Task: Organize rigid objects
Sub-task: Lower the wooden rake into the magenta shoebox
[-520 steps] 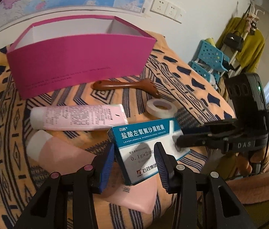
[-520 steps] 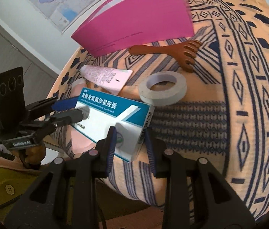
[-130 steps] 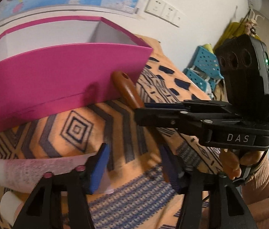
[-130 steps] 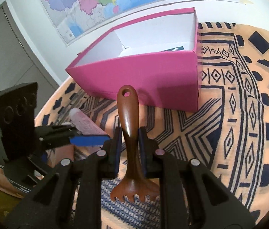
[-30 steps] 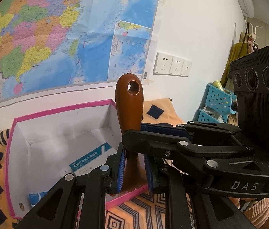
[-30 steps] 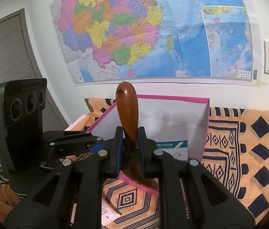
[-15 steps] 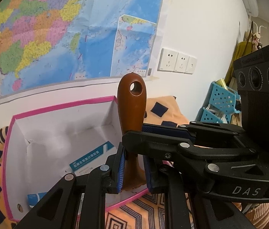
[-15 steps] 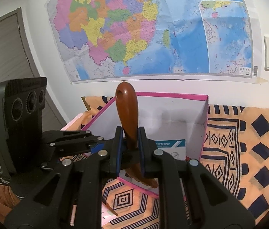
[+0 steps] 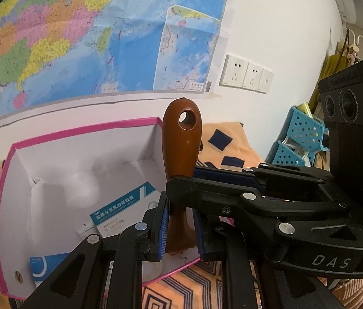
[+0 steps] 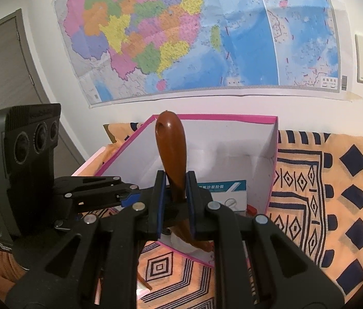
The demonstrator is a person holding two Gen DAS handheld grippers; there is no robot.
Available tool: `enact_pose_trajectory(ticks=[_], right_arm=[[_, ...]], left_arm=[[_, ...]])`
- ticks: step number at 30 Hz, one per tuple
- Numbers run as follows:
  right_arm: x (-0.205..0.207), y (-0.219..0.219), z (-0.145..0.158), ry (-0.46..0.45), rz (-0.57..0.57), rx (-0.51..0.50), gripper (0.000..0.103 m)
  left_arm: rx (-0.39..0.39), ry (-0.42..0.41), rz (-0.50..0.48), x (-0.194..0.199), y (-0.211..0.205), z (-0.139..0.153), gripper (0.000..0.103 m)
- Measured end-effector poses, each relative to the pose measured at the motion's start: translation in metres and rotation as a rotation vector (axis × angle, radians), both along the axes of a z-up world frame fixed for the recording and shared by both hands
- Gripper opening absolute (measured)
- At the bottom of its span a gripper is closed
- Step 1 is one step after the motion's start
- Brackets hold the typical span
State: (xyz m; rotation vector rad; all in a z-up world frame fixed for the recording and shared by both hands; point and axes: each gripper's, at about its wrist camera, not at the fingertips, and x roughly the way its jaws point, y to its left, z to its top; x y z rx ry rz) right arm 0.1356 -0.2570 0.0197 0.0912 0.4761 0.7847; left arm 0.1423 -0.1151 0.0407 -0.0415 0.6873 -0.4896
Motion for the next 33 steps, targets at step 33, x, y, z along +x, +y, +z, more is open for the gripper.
enact_pose_trajectory(ticks=[33], right_arm=[[0.037,0.006,-0.035,0.133,-0.049,-0.051,0.018]], left_arm=[[0.005,0.138,0.05,0.021,0.003,-0.031,0.017]])
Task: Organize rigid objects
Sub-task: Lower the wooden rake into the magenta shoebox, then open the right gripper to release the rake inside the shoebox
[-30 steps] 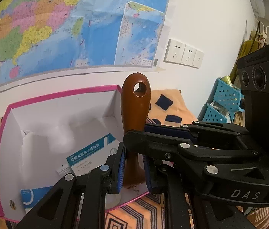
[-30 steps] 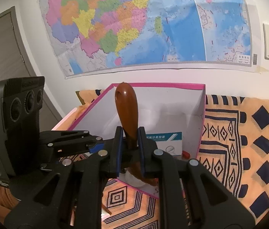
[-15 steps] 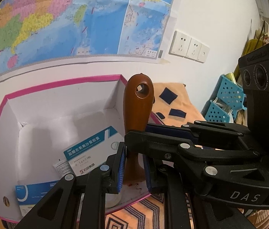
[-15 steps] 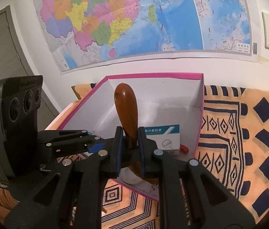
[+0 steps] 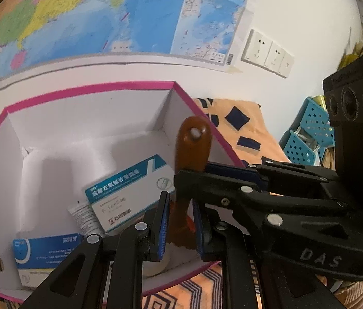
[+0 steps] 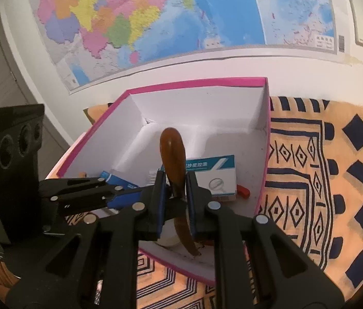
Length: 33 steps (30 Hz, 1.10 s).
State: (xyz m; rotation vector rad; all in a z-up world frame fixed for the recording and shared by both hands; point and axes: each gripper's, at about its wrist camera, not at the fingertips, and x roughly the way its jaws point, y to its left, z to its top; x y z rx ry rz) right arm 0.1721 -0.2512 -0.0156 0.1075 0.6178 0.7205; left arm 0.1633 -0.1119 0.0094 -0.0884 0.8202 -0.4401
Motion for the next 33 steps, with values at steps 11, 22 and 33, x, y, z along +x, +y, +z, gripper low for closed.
enact_pose_trajectory(ticks=[11,22,33], right_arm=[[0.002,-0.014,0.003,-0.021,-0.111,0.023,0.027],[0.006,0.002,0.013,-0.063,-0.124,-0.03,0.021],[0.022,0.01,0.016,-0.019,-0.112,0.046,0.064]], left_arm=[[-0.01,0.001,0.063,-0.002,0.02,0.001,0.019],[0.011,-0.006,0.018,-0.007,0.007,0.0,0.02],[0.003,0.028,0.079,0.013,0.011,0.001,0.02]])
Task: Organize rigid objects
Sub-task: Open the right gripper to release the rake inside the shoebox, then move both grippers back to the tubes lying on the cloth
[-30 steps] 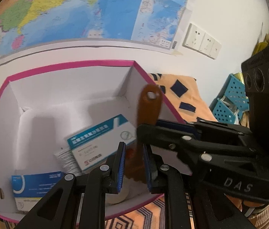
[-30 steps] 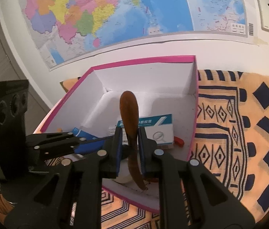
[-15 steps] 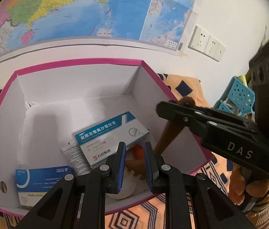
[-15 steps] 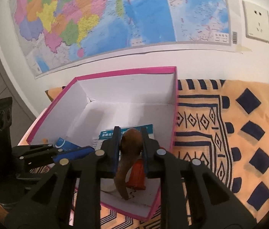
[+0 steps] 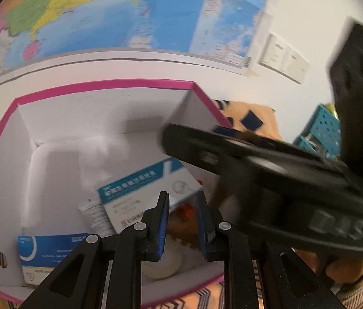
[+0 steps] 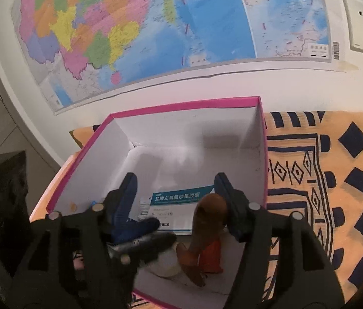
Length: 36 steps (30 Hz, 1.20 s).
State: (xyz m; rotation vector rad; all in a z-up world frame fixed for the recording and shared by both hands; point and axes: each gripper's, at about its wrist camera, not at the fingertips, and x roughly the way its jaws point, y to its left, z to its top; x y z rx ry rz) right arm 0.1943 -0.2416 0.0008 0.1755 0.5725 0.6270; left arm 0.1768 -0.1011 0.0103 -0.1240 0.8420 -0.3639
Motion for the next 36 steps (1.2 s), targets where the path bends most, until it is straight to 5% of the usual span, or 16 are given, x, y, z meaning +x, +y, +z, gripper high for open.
enact_pose_trajectory(ticks=[6,8,11,20,24,29,36], right_arm=[[0.0,-0.014,0.0,-0.02,-0.05,-0.013,0.064],[0.003,-0.012,-0.001,-0.017,-0.047,-0.034,0.064],[0.012,-0.004,-0.005,0.014,-0.038,-0.063,0.05],[0.022,0.001,-0.003,0.039,0.009,-0.025,0.05],[0.024,0.0,0.003,0.038,0.027,0.0,0.05],[0.022,-0.009,0.004,0.034,0.011,0.023,0.05],[0.001,-0.028,-0.001,0.021,0.024,0.034,0.05]], left_arm=[[-0.024,0.026,0.037,0.011,0.01,-0.002,0.02],[-0.026,0.022,0.015,0.009,0.008,-0.004,0.02],[-0.014,0.005,-0.047,0.002,-0.002,-0.005,0.02],[0.033,-0.036,-0.197,-0.012,-0.029,-0.002,0.025],[0.079,-0.024,-0.158,-0.004,-0.038,-0.003,0.025],[0.028,0.027,-0.071,0.015,-0.023,-0.001,0.025],[0.05,-0.038,-0.079,-0.006,-0.014,0.004,0.028]])
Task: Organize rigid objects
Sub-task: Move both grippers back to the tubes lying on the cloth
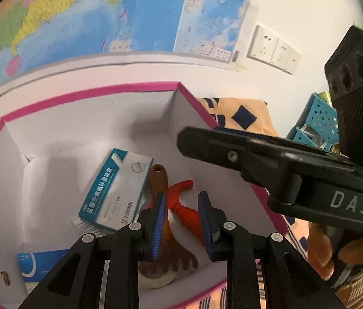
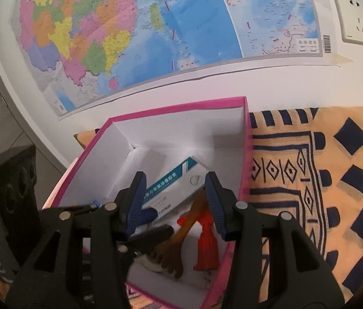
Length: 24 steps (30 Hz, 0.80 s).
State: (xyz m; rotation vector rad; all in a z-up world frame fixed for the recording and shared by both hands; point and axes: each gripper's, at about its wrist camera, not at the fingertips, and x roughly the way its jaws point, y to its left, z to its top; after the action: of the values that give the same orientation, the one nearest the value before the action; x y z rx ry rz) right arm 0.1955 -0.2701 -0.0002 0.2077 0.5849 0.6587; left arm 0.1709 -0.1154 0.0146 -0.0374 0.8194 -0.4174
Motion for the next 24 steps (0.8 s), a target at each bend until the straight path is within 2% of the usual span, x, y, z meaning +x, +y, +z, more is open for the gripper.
enact_pose_trajectory(ticks=[3,6,10,15,18,24], right_arm=[[-0.014,-0.004,-0.002,-0.011,0.016,0.007,0.05],[-0.03,-0.009,-0.002,-0.024,0.029,0.026,0.05],[-0.055,-0.014,-0.003,-0.051,0.049,0.039,0.05],[-0.085,-0.013,-0.007,-0.066,0.086,0.038,0.05],[-0.104,-0.007,-0.014,-0.069,0.112,0.02,0.051],[-0.13,0.003,-0.033,-0.039,0.161,0.014,0.051]], left_arm=[[0.016,-0.045,0.01,-0.015,0.001,0.006,0.031],[0.035,-0.088,0.026,-0.029,0.004,0.012,0.042],[0.059,-0.138,0.047,-0.05,0.011,0.018,0.046],[0.077,-0.167,0.064,-0.073,0.022,0.022,0.049],[0.088,-0.182,0.082,-0.086,0.028,0.021,0.058],[0.113,-0.2,0.112,-0.115,0.051,0.017,0.064]])
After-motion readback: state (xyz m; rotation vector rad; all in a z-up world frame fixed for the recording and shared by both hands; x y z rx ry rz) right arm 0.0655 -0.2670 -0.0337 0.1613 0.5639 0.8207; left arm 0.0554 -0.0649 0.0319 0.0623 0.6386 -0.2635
